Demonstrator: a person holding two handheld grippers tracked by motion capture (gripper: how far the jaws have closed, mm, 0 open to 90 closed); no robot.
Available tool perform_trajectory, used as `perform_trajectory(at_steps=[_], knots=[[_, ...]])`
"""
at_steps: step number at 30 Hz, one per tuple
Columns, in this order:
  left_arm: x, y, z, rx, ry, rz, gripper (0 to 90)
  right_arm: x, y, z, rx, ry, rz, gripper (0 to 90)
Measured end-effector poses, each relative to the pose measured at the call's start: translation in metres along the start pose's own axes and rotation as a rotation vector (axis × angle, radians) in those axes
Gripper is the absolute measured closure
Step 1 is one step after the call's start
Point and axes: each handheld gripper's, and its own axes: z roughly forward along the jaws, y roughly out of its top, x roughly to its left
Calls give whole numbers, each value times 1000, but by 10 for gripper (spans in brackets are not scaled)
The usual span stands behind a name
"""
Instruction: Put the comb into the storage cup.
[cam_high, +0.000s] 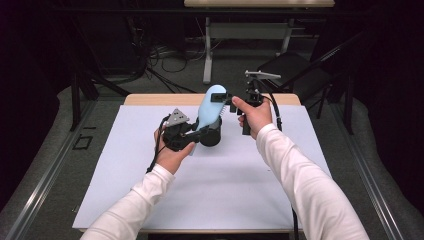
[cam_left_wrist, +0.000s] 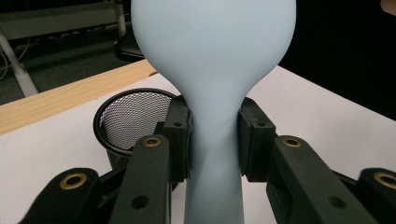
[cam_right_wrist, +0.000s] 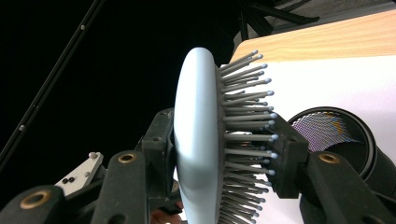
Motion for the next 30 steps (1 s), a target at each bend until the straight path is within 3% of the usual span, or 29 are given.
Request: perform_trajectory(at_steps=[10, 20, 30], knots=[[0, 0, -1, -3, 2, 0, 685, 0, 0, 0, 3, 7, 7, 518], [1, 1, -3, -27, 13, -9, 608, 1, 1, -2, 5, 11, 7, 522], [1, 2, -8, -27, 24, -12, 559, 8, 7, -5, -5, -21, -28, 524]])
